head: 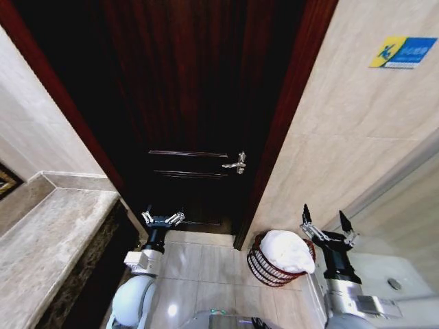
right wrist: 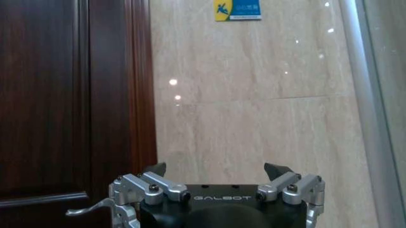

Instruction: Discard the used towel into the hamper.

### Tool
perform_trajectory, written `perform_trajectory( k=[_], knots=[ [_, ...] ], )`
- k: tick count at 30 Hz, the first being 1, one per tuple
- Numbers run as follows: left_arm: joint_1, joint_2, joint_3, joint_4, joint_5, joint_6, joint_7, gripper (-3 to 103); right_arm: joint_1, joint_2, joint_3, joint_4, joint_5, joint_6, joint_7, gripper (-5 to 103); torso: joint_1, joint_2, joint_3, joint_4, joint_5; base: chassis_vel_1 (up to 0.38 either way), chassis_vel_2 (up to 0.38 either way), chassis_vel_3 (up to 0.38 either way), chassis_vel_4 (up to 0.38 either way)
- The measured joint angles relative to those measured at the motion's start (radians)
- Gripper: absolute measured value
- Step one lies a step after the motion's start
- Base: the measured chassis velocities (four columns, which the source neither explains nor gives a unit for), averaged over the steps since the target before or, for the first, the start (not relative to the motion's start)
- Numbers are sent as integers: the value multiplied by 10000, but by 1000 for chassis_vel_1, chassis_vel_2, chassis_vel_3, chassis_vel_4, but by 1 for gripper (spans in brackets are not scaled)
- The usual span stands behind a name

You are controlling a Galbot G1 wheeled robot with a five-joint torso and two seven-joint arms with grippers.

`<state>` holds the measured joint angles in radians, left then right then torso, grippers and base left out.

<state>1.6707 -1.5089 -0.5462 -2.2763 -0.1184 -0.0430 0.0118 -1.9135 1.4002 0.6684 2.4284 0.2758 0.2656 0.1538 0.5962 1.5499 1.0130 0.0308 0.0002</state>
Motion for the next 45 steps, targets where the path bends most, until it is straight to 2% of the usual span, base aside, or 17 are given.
perform_trajectory(
  k=[18, 33, 34, 38, 39, 41, 42, 44, 45],
  knots=[
    [-1, 0, 1, 0, 0, 0, 2, 100, 1, -1, 1, -1, 0, 0, 3, 100, 5, -1, 1, 2, -2, 45, -49, -41, 63],
    [1, -2, 1, 0, 0, 0, 3, 100, 1, -1, 1, -2, 0, 0, 5, 100, 0, -1, 0, 2, 4, 266, -266, -272, 271],
    [1, -1, 0, 0, 0, 0, 3, 100, 2, -1, 0, -1, 0, 0, 4, 100, 0, -2, 1, 2, -6, 342, -346, -360, 349],
    [2, -4, 3, -1, 1, 0, 6, 100, 1, -2, 1, -1, 0, 1, 5, 100, -2, 0, -1, 1, 6, 376, -364, -365, 369],
    [1, -1, 1, -1, -1, 0, 3, 100, 1, -1, 0, 0, 1, 1, 5, 100, -3, 0, -1, 1, -16, 333, -362, -346, 371],
    [1, 0, -1, -1, 0, 0, 3, 100, 0, -1, 1, 0, 0, 1, 5, 100, -3, 0, -1, 0, -15, 357, -359, -346, 371],
    [3, -1, -2, -2, 0, 0, 2, 100, 0, -1, 1, -2, 1, 1, 5, 100, -6, 1, -1, 3, 7, 357, -359, -345, 321],
    [4, -3, 0, -2, 0, 0, 5, 100, -1, -1, 2, -2, 0, 1, 5, 100, -12, 5, -4, 2, 5, 283, -284, -345, 299],
    [5, -2, -1, -1, 0, 0, 3, 100, -1, -1, 0, -1, 1, 1, 5, 100, -12, 5, -4, 3, -8, 180, -236, -245, 299]
  ],
)
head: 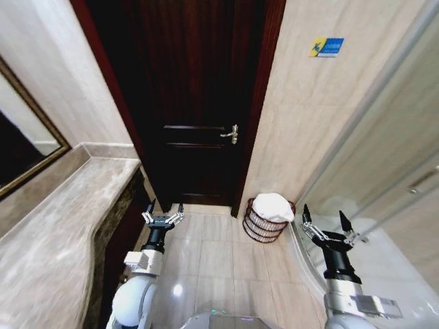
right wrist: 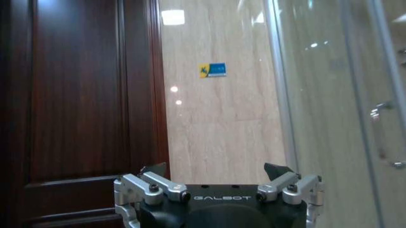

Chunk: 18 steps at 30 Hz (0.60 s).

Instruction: Discard the used towel into the hamper.

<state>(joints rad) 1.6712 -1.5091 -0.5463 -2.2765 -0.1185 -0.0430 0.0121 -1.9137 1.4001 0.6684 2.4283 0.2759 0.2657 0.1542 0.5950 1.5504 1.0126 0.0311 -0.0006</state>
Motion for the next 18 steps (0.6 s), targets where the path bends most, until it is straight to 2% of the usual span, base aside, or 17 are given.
perform_trajectory(
  k=[4, 9, 18],
  knots=[
    [-1, 0, 2, 0, 0, 0, 1, 100, -1, 0, 1, 0, 0, 0, 1, 100, -1, 2, -1, -6, 11, 85, -58, -146, 107],
    [-6, 0, 2, 0, 0, 0, 1, 100, 5, 0, 1, 0, 0, 0, 0, 100, 24, -11, 9, 1, 8, -24, 8, 33, -8],
    [-6, 0, 2, 1, 0, 1, 0, 100, 5, 0, 1, 0, 0, 0, 0, 100, 14, -10, 5, -1, 6, -34, 31, 36, -25]
  ],
)
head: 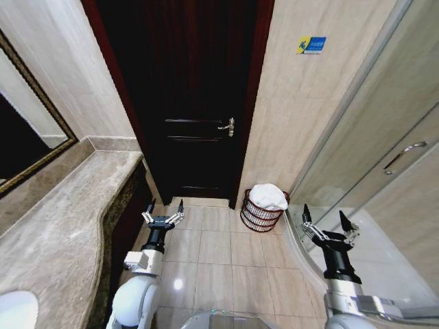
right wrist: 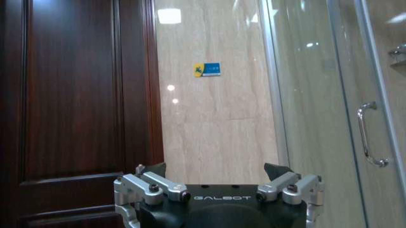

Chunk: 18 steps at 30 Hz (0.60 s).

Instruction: Discard the used towel into the hamper.

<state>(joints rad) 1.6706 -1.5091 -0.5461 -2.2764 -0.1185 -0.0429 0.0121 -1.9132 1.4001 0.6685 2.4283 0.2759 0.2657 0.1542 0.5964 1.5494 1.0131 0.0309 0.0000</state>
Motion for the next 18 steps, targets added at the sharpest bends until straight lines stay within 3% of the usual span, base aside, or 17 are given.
perform_trajectory(
  k=[18],
  knots=[
    [1, 0, 0, 0, 0, 0, -1, 100, -2, 0, 0, 0, 0, 0, 0, 100, -2, 4, -1, 0, 0, 0, 0, 0, 0]
  ],
)
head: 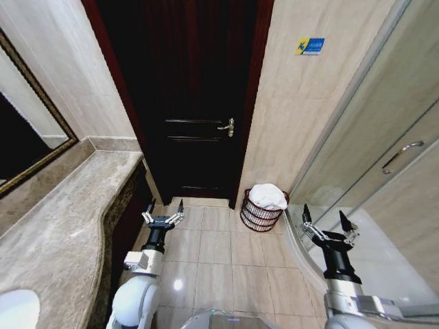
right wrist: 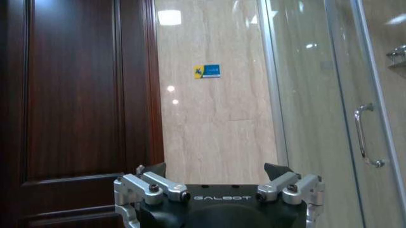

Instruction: Discard the used towel into the hamper.

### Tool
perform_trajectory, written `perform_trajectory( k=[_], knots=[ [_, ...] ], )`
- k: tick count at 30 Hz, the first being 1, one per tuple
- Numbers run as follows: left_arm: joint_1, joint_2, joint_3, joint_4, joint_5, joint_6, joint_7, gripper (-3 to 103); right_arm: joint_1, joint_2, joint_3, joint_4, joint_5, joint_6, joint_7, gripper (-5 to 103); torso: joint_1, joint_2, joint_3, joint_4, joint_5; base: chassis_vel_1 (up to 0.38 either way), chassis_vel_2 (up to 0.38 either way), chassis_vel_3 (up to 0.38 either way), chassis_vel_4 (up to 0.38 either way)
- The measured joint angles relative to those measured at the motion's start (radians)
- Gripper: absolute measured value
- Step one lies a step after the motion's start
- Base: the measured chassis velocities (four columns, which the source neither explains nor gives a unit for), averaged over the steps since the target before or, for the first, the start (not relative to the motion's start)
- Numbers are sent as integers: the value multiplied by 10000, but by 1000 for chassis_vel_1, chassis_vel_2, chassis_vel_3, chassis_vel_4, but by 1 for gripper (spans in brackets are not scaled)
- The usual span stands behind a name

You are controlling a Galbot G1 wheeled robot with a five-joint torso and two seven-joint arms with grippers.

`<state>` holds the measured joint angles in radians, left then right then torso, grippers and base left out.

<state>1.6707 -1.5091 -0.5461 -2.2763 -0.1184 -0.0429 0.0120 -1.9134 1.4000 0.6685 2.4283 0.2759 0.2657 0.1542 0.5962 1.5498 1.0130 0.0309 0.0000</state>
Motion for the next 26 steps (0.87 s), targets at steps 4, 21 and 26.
perform_trajectory(
  k=[4, 21, 26],
  knots=[
    [0, 0, 0, 0, 0, -1, 0, 100, 0, 0, 0, 0, 0, 0, 0, 100, 0, 0, 0, 0, 0, 0, 0, 0, 0],
    [0, 0, 0, 0, 0, 0, 0, 100, 0, 0, 0, 0, 0, 0, 0, 100, 0, 0, 0, 0, 0, 0, 0, 0, 0],
    [0, 0, 0, 0, 0, -1, 0, 100, 0, 0, 0, 0, 0, 0, 0, 100, 0, 0, 0, 0, 0, 0, 0, 0, 0]
  ],
)
